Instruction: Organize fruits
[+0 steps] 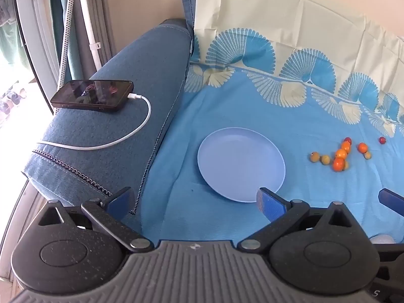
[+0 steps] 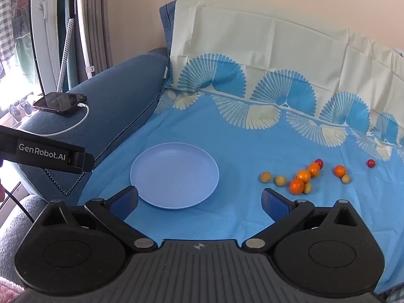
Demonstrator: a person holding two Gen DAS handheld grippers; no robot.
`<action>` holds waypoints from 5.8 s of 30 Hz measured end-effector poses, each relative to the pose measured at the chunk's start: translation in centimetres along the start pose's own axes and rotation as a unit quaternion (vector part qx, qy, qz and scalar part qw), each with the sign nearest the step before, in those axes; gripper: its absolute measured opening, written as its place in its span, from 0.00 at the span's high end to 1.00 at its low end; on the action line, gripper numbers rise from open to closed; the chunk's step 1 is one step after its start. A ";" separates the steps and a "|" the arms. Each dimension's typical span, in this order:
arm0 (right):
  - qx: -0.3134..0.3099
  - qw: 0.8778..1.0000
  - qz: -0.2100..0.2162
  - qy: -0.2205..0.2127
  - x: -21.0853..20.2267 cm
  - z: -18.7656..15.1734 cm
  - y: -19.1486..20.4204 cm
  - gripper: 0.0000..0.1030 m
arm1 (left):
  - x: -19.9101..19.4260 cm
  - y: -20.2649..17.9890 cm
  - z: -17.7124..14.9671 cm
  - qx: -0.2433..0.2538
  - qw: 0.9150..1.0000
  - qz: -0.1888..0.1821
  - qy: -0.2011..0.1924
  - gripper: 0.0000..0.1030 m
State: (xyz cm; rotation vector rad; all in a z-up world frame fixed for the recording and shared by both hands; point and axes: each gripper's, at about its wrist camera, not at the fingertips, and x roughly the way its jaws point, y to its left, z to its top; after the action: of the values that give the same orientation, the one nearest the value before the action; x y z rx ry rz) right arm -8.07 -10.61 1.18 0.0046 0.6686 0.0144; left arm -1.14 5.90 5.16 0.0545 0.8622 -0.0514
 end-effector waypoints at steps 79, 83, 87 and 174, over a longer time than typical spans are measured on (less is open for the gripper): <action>0.227 0.957 -0.175 0.035 18.4 -6.0 -37.7 0.01 | 26.9 -29.4 4.3 0.231 0.966 -0.074 0.087 0.00; 0.197 0.966 -0.166 0.037 24.1 -5.5 -39.3 0.01 | 30.0 -30.4 4.1 0.262 0.956 -0.080 0.106 0.00; 0.151 0.974 -0.163 0.045 28.4 -4.8 -39.5 0.01 | 31.9 -30.8 3.8 0.267 0.952 -0.090 0.123 0.09; 0.040 0.995 0.091 0.017 4.0 -0.5 -2.6 0.75 | 6.5 -1.4 3.5 -0.029 0.993 -0.103 0.050 0.73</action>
State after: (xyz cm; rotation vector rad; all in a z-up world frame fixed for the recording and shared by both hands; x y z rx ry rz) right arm -5.16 -13.16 -1.73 0.1429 0.6997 0.1629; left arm 5.59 4.15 2.47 -0.0871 0.9671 -0.2194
